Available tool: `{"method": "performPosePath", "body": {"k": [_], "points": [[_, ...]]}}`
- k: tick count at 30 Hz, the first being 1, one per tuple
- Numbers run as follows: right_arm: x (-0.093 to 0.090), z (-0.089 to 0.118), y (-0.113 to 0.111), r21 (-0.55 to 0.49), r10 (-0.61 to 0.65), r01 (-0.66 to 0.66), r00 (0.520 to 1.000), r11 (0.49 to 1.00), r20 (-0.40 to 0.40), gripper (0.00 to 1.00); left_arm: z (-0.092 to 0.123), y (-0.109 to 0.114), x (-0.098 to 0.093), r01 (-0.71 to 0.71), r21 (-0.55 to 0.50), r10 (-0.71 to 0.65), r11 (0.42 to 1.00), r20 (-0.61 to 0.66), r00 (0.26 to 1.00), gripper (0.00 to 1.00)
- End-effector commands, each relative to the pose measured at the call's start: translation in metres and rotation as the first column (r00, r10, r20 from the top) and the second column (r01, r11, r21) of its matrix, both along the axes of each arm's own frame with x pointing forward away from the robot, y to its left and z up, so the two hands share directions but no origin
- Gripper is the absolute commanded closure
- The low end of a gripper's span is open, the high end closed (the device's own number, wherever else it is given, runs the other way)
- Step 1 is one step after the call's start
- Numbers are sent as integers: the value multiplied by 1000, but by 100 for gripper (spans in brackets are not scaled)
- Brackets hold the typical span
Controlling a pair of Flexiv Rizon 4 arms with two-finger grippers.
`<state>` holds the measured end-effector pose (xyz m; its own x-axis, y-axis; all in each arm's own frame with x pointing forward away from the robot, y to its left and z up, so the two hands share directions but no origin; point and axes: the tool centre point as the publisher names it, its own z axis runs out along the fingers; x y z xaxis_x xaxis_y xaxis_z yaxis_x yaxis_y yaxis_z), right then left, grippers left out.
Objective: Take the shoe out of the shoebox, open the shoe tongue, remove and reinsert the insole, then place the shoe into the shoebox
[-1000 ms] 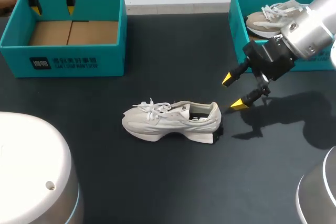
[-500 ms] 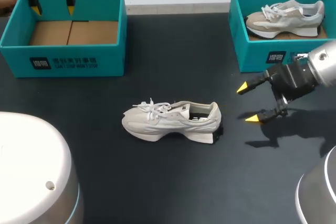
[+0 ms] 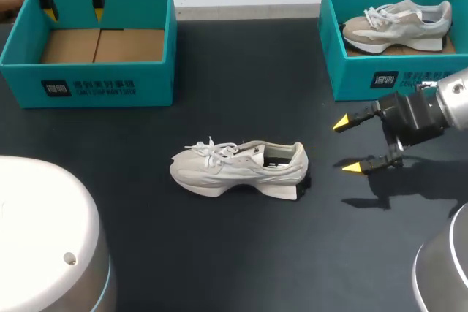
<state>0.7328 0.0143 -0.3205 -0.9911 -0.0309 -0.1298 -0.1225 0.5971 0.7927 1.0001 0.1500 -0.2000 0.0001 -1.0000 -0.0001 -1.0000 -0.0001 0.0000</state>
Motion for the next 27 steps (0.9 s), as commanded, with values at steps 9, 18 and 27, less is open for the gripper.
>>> {"method": "performPosePath", "body": {"k": [9,18,27], "points": [[1,-46,-36,112,-39,37,999,993,12,0,0,0,0,0,0,0,1000,0,1000,0],[4,-76,-30,179,-83,87,996,980,-26,0,0,0,0,0,0,0,1000,0,1000,0],[5,-83,-32,188,-94,98,995,977,-33,0,0,0,0,0,0,0,1000,0,1000,0]]}}
